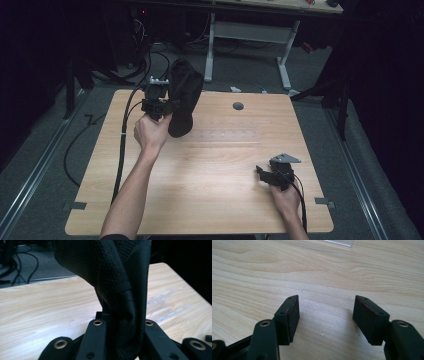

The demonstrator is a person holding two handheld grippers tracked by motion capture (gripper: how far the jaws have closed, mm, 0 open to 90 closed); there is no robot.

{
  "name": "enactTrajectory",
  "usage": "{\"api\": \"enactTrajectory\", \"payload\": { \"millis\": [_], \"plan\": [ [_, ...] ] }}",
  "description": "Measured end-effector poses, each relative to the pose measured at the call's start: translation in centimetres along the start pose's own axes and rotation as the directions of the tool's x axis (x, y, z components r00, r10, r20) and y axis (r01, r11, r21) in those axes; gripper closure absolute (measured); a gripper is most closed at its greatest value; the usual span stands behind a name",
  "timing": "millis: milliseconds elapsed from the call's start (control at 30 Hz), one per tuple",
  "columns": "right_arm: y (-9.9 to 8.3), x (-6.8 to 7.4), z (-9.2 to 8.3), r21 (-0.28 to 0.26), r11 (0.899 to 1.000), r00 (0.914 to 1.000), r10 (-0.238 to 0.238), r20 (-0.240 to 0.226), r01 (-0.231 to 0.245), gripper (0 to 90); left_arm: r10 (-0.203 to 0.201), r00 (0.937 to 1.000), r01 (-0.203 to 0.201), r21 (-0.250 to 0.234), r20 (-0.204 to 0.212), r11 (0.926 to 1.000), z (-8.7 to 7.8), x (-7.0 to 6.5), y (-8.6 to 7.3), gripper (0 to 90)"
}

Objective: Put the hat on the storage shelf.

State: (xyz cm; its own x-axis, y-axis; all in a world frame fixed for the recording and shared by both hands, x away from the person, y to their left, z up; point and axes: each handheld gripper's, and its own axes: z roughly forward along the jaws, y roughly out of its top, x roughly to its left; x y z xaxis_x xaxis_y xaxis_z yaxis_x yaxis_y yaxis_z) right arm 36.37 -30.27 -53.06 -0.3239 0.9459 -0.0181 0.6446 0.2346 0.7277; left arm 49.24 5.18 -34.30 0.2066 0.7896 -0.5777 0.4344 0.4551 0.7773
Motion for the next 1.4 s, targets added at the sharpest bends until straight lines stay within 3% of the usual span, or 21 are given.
{"api": "enactTrajectory", "payload": {
  "millis": [67, 267, 400, 533, 800, 1100, 1200, 1400],
  "plan": [
    [0.0, 0.0, 0.0, 0.001, 1.0, 1.0, 0.0, 0.0, 0.0, 38.6, -0.057, 0.9981, 0.057, 0.007, 0.022, 0.9983, 0.0, 0.2, 0.3, 81.1],
    [0.0, 0.0, 0.0, 0.0, 1.0, 1.0, 0.001, 0.0, -0.001, 38.6, -0.117, 0.9928, 0.117, 0.004, 0.023, 0.9931, 0.2, 0.8, 0.5, 80.3],
    [0.0, 0.0, 0.0, 0.0, 1.0, 1.0, 0.0, 0.001, 0.0, 38.6, -0.078, 0.9968, 0.078, 0.004, -0.019, 0.997, 0.6, 0.9, 0.0, 80.9],
    [0.0, 0.0, 0.0, 0.0, 1.0, 1.0, 0.0, 0.001, 0.0, 38.6, -0.065, 0.9974, 0.065, 0.003, -0.032, 0.9979, 1.1, 0.9, -1.0, 81.2],
    [0.0, 0.0, 0.0, 0.0, 1.0, 1.0, 0.0, 0.0, 0.0, 38.6, -0.089, 0.996, 0.089, 0.006, -0.011, 0.996, 1.2, 2.0, -2.0, 81.7],
    [0.0, 0.0, 0.0, 0.0, 1.0, 1.0, 0.001, 0.0, -0.001, 38.6, -0.058, 0.9981, 0.057, 0.025, 0.019, 0.998, 0.8, 2.4, -2.4, 77.8],
    [0.0, 0.0, 0.0, 0.0, 1.0, 1.0, 0.0, 0.0, 0.0, 38.6, -0.051, 0.9983, 0.05, 0.034, 0.029, 0.9982, 0.7, 2.4, -2.5, 71.5],
    [0.0, 0.0, 0.0, 0.0, 1.0, 1.0, 0.0, 0.0, 0.0, 38.6, -0.05, 0.9972, 0.047, 0.048, 0.056, 0.9978, 0.3, 2.6, -2.4, 50.6]
  ]
}}
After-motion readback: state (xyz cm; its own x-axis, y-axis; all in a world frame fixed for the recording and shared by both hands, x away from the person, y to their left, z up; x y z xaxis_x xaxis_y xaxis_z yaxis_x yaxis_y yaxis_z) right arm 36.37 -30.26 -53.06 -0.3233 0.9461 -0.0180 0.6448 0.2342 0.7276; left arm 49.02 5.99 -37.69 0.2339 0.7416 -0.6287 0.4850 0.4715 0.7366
